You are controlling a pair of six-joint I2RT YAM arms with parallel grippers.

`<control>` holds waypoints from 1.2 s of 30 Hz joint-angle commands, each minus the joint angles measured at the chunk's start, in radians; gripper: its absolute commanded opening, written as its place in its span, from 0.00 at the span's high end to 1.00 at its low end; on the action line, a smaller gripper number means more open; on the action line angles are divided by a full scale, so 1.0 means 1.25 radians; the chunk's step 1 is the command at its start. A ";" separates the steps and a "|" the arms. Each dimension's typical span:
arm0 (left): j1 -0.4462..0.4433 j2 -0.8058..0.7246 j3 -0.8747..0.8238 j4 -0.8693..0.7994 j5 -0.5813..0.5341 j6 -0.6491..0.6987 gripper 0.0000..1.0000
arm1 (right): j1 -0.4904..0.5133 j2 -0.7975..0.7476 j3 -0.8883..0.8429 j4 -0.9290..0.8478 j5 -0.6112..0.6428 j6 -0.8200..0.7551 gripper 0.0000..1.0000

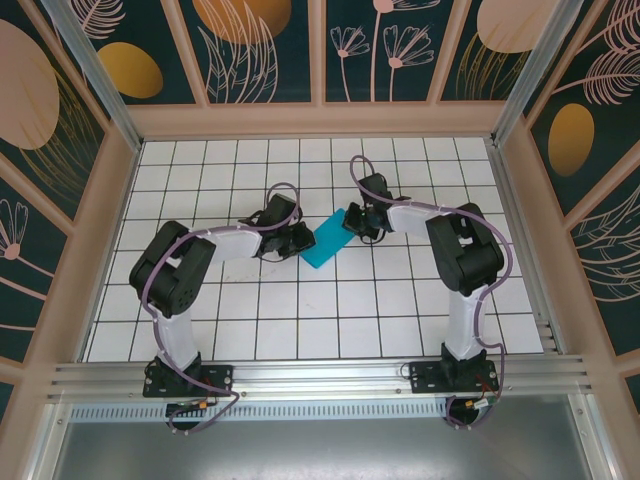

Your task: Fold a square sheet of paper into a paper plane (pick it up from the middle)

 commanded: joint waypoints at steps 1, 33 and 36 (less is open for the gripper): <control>-0.003 0.026 0.033 -0.060 -0.051 0.039 0.83 | -0.006 0.001 0.000 -0.041 0.005 0.003 0.91; -0.038 -0.188 -0.144 0.028 0.038 -0.072 0.90 | 0.133 -0.177 -0.221 0.158 -0.098 0.043 0.95; -0.043 -0.182 -0.154 -0.020 0.027 -0.067 0.91 | 0.135 -0.171 -0.223 0.169 -0.094 0.047 0.95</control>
